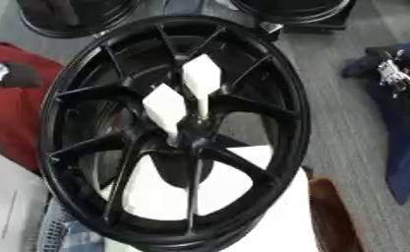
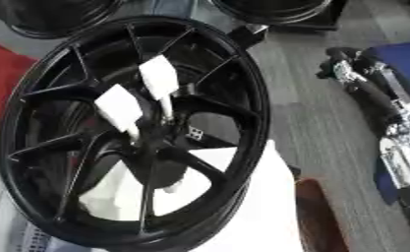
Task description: Pull the pin out of the wheel hub.
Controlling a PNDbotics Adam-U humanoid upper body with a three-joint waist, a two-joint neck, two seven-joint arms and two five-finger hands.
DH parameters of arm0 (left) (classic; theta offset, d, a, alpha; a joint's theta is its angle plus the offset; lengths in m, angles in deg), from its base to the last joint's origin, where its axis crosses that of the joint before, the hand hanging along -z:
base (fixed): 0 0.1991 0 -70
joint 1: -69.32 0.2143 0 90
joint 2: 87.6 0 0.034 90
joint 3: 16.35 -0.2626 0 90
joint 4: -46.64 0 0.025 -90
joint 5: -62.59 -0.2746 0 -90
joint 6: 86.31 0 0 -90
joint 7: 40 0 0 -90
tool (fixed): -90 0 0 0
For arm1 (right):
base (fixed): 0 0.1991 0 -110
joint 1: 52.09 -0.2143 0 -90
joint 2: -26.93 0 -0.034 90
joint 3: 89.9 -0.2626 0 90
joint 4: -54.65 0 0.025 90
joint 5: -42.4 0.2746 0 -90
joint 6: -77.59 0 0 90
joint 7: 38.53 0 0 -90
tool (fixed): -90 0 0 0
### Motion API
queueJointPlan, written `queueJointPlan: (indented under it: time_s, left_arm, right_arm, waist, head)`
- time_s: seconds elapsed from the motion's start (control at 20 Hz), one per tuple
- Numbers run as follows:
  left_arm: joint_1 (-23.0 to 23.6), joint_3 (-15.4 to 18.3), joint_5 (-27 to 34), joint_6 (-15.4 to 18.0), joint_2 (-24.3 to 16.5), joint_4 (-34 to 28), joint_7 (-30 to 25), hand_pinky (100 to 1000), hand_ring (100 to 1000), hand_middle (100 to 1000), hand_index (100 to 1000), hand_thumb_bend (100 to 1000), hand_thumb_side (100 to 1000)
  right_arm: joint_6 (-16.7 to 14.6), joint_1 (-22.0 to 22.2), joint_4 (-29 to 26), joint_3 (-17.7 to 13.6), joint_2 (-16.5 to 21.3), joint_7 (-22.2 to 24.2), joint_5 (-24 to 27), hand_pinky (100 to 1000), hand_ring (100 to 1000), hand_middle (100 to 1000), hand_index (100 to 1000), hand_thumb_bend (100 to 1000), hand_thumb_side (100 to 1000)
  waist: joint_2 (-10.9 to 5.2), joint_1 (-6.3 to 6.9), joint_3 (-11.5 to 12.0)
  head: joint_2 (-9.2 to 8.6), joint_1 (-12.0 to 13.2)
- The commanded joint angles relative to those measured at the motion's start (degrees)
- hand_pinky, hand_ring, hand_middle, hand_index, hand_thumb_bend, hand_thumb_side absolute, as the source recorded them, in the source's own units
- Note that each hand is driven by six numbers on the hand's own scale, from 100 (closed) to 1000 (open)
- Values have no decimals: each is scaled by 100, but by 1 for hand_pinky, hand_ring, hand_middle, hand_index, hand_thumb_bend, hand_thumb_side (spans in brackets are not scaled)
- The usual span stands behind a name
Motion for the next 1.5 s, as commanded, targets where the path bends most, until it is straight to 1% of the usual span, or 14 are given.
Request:
queueJointPlan:
  time_s: [0.05, 0.35, 0.5, 0.6, 0.75, 0.9, 1.0, 1.05, 1.2, 1.35, 1.5]
  left_arm:
    - [-266, -179, -48, 142, 147, 246, -74, 796, 749, 706, 811, 480, 582]
    - [-534, -564, -143, 258, 570, 763, -74, 794, 749, 706, 811, 482, 585]
    - [-558, -620, -125, 339, 646, 880, -74, 792, 748, 705, 810, 489, 579]
    - [-564, -629, -75, 362, 644, 851, -74, 788, 747, 705, 810, 501, 566]
    - [-556, -590, -26, 278, 561, 616, 75, 783, 743, 705, 808, 515, 543]
    - [-506, -664, 56, 44, 396, 255, 508, 782, 742, 706, 807, 521, 540]
    - [-483, -707, 83, -81, 334, 93, 640, 782, 742, 706, 807, 521, 540]
    - [-478, -717, 91, -122, 320, 47, 667, 782, 742, 706, 807, 521, 540]
    - [-346, -737, 203, -117, 100, -280, 677, 783, 746, 718, 814, 533, 532]
    - [-248, -687, 176, -295, -29, -584, 696, 784, 750, 731, 825, 545, 509]
    - [-203, -676, 78, -450, -56, -736, 742, 786, 758, 749, 839, 552, 462]
  right_arm:
    - [-7, -42, -45, -20, 185, 30, -31, 949, 690, 621, 770, 100, 500]
    - [0, -93, -29, 8, 160, 64, -9, 950, 689, 621, 770, 100, 501]
    - [2, -89, -20, 4, 154, 64, -13, 949, 689, 621, 770, 100, 505]
    - [5, -90, -14, 9, 147, 67, -19, 949, 689, 621, 770, 100, 506]
    - [10, -107, -11, 24, 146, 80, -35, 949, 689, 621, 770, 100, 508]
    - [12, -123, -18, 35, 157, 90, -59, 949, 689, 620, 769, 100, 510]
    - [15, -127, -21, 38, 159, 92, -68, 949, 689, 620, 769, 100, 510]
    - [15, -128, -22, 39, 159, 92, -71, 949, 689, 620, 769, 100, 510]
    - [30, -157, -11, 58, 131, 105, -107, 949, 688, 620, 769, 100, 521]
    - [38, -186, -8, 72, 113, 118, -136, 949, 688, 620, 769, 100, 522]
    - [39, -199, -10, 77, 103, 126, -148, 949, 688, 620, 769, 100, 523]
  waist:
    - [-148, -11, -16]
    - [-149, -7, -67]
    - [-135, 2, -77]
    - [-121, 10, -74]
    - [-87, 27, -71]
    - [-42, 59, -77]
    - [-32, 67, -80]
    - [-31, 69, -81]
    - [77, 137, -118]
    - [125, 165, -146]
    - [146, 178, -169]
  head:
    - [-34, 24]
    - [-44, 83]
    - [-55, 74]
    - [-63, 61]
    - [-73, 33]
    - [-85, -10]
    - [-89, -18]
    - [-90, -19]
    - [-126, -96]
    - [-157, -100]
    - [-181, -93]
